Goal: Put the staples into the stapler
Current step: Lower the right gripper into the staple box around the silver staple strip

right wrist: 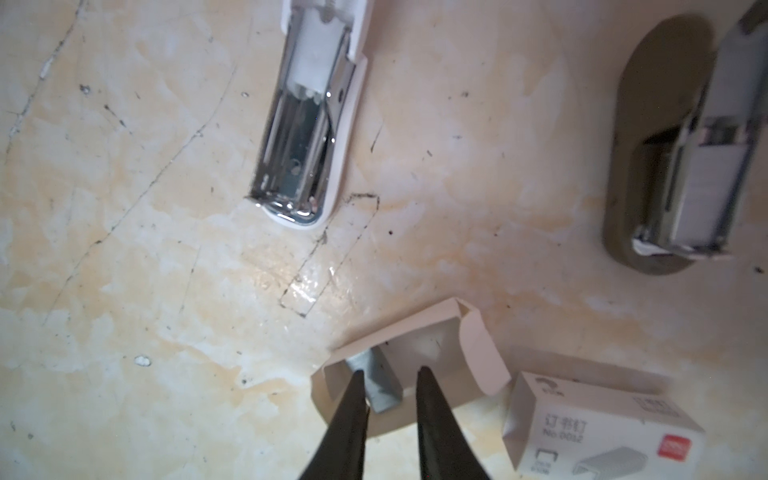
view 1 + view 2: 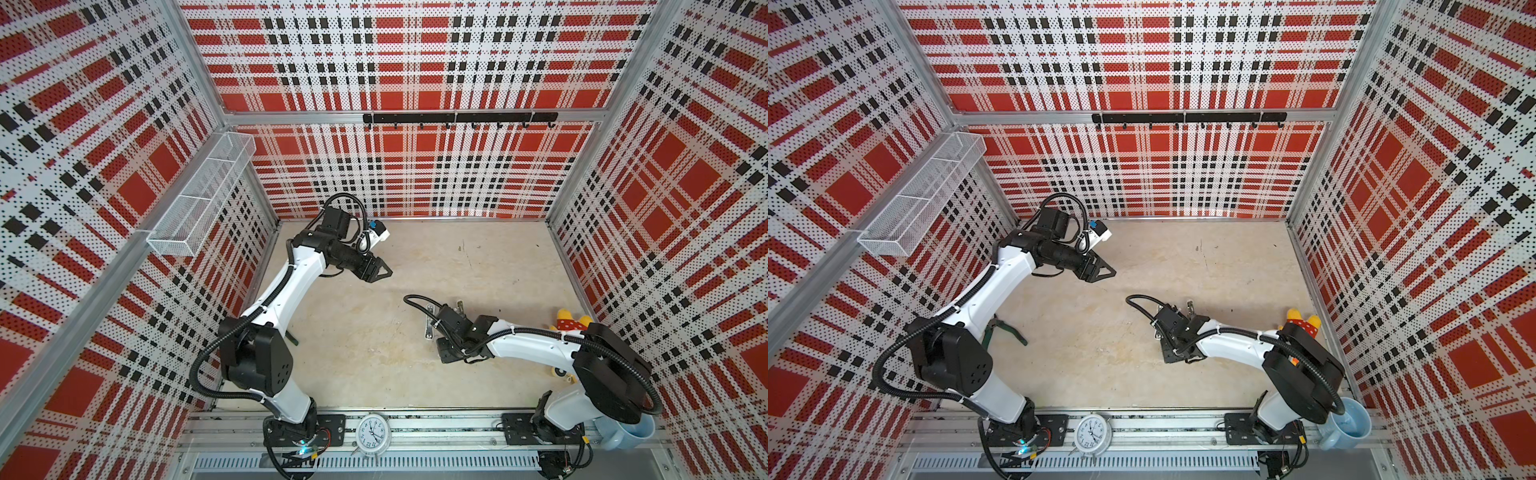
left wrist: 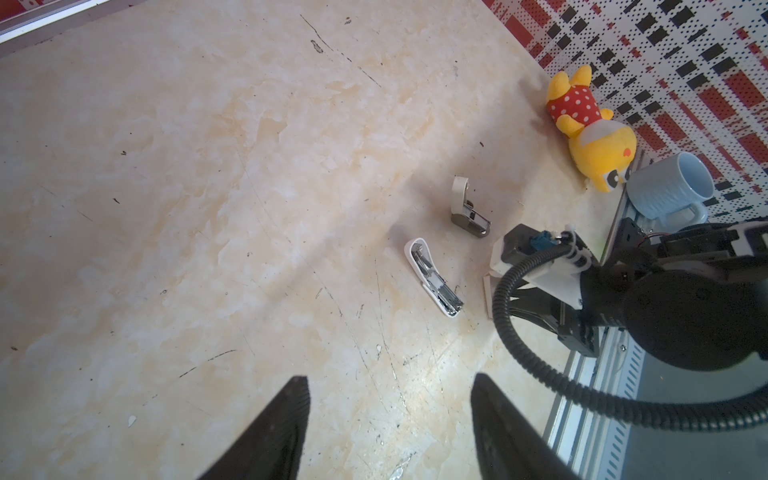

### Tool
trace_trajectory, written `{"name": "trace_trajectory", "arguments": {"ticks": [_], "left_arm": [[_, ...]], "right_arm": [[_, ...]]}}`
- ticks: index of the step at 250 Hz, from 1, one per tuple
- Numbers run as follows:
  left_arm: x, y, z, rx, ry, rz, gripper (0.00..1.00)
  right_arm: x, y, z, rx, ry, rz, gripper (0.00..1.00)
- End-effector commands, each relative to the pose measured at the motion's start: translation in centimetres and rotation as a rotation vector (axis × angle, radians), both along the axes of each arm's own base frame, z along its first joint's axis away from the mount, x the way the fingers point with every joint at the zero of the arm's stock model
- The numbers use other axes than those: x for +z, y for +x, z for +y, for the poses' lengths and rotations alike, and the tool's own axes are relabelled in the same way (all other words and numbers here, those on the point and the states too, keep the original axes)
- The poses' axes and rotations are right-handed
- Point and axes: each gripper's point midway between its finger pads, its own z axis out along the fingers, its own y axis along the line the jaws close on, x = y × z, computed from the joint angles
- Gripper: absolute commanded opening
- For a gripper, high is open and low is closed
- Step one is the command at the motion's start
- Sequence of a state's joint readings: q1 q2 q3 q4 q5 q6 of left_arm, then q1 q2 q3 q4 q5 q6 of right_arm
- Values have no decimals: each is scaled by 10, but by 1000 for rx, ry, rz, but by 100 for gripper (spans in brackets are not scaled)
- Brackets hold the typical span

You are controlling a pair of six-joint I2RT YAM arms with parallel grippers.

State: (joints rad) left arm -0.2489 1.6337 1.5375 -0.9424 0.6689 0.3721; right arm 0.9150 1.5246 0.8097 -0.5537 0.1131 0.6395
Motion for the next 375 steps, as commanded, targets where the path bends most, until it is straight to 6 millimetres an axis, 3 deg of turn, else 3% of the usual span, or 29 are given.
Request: {"name": "trace_trajectory", "arguments": {"ticks": [1, 99, 375], "left_arm": [[9, -1, 3, 2, -11, -35, 65], [7, 1, 4, 4, -3, -36, 65], [8, 1, 6, 10, -3, -36, 65]], "right_arm": [[10, 7, 8, 7, 20, -32, 24], [2, 3, 15, 30, 38, -3, 25], [-14, 5, -1, 25, -69, -13, 22]]}}
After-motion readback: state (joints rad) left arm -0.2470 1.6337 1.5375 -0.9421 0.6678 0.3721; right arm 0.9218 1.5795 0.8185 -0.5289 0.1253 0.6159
